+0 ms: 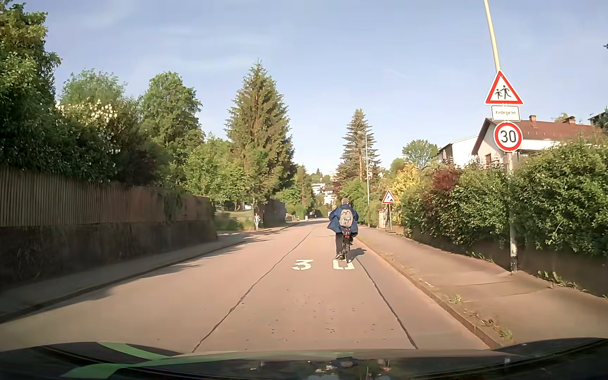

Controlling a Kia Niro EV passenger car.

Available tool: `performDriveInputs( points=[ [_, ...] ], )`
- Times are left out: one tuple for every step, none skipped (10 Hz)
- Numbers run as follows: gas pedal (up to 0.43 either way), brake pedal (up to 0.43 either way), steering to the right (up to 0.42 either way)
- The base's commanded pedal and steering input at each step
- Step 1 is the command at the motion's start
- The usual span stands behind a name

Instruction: Follow the waypoints while adhering to traffic rules and regulations

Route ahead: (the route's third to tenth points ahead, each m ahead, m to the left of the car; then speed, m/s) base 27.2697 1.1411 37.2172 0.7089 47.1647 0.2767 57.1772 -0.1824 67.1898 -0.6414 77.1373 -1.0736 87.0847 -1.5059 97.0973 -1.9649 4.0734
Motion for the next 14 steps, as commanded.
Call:
performDriveInputs(
  points=[
    [0.299, 0.000, 0.002],
    [0.319, 0.000, 0.000],
    [0.311, 0.000, -0.001],
    [0.287, 0.000, -0.002],
    [0.287, 0.000, -0.002],
    [0.280, 0.000, -0.002],
    [0.260, 0.000, -0.001],
    [0.248, 0.000, 0.001],
    [0.209, 0.000, 0.001],
    [0.189, 0.000, 0.001],
    [0.177, 0.000, -0.004],
    [0.177, 0.000, -0.014],
    [0.177, 0.000, -0.024],
    [0.177, 0.000, -0.030]
  ],
)
